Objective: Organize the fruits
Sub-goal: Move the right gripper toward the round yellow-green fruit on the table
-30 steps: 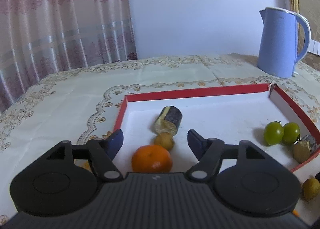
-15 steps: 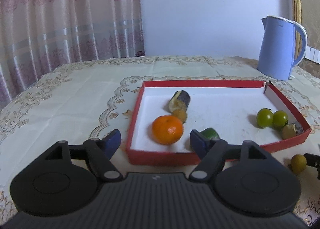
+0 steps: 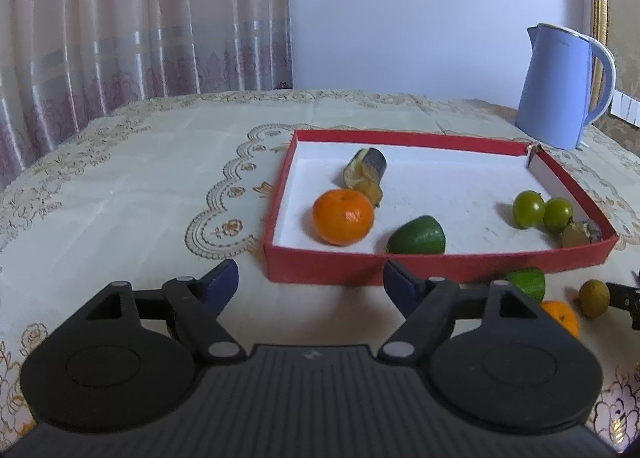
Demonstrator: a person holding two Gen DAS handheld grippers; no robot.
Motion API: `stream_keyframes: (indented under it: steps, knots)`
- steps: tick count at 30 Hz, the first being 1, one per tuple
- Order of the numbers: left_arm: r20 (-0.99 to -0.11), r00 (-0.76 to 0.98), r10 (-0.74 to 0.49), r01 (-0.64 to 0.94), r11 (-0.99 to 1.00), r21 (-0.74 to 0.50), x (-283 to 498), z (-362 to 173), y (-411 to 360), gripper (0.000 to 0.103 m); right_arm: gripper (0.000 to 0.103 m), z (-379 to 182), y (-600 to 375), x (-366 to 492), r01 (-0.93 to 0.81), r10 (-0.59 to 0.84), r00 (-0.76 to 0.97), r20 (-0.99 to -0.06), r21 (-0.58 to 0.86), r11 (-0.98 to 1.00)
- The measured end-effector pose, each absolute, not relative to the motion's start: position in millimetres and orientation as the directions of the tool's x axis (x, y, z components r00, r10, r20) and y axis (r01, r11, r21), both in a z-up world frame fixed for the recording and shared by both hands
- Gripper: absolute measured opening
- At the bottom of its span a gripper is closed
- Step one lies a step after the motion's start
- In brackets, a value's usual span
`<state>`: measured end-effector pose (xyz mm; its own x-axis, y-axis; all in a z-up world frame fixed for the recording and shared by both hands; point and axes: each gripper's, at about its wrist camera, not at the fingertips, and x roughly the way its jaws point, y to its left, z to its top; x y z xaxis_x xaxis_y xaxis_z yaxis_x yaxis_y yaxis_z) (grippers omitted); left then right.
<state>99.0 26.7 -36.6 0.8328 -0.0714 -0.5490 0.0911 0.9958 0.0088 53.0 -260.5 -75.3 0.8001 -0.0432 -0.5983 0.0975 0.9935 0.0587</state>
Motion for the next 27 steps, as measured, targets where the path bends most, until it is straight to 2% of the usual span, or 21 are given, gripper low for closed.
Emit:
stream_keyframes:
  steps: [8,12,19,24,25,27]
  knots:
    - [-0.580,0.811,-0.085,0.126,0.992,0.031,96,-48,21,0.079,0.087,-73,-262,47,0.111,-0.053,0.812,-0.582,0.065,0.992]
    - [-0.589,0.803,-0.089,0.142,0.989,0.043,97,-50,18,0.079,0.087,-71,-264,29,0.058,0.018,0.824,-0.567,0.115,0.992]
    - [-0.586,0.807,-0.069,0.144,0.986,0.082,97,-52,12,0.085,0.087,-57,-244,18,-0.027,0.062,0.854,-0.516,0.075,0.997]
    - [-0.597,0.800,-0.060,0.139,0.986,0.087,99,-54,12,0.087,0.086,-58,-226,27,-0.065,0.071,0.850,-0.521,0.031,0.997]
    - [-0.597,0.800,-0.059,0.139,0.986,0.089,99,-54,12,0.087,0.086,-58,-223,29,-0.071,0.075,0.852,-0.518,0.026,0.997]
    - [-0.596,0.801,-0.053,0.137,0.986,0.097,98,-54,11,0.088,0.077,-58,-219,31,-0.074,0.072,0.854,-0.515,0.018,0.997]
